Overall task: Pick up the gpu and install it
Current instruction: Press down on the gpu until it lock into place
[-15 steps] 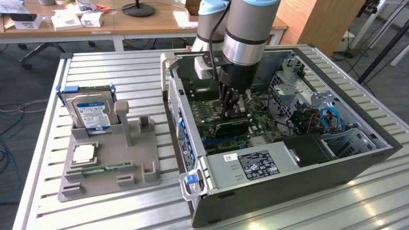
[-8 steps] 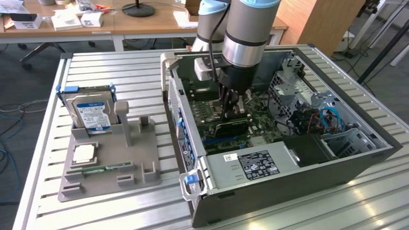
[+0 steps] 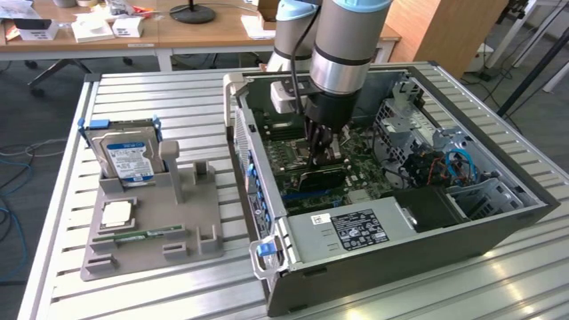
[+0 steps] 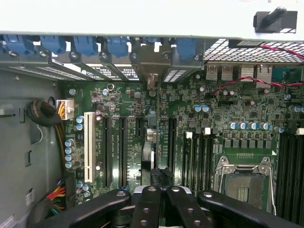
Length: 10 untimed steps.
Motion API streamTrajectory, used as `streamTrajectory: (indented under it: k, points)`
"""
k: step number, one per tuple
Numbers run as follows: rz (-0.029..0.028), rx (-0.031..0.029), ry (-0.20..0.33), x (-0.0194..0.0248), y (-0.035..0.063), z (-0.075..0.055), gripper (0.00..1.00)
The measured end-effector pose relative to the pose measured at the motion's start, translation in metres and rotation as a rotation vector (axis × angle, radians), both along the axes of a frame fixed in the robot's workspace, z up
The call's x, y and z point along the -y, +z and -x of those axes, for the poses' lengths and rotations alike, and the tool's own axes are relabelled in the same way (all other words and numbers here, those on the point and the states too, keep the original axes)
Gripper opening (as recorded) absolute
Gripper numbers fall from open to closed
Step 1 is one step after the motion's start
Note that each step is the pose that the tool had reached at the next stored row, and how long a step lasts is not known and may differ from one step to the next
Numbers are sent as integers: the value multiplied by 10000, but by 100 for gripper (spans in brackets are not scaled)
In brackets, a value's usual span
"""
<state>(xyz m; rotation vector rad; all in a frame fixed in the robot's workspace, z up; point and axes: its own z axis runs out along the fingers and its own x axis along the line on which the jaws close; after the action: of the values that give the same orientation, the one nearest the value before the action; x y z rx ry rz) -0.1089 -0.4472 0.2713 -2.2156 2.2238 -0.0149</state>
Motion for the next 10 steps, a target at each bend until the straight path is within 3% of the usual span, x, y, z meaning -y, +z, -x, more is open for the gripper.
streamTrajectory:
  k: [10]
  points:
    - [-1,0,1,0,-21,-1,10]
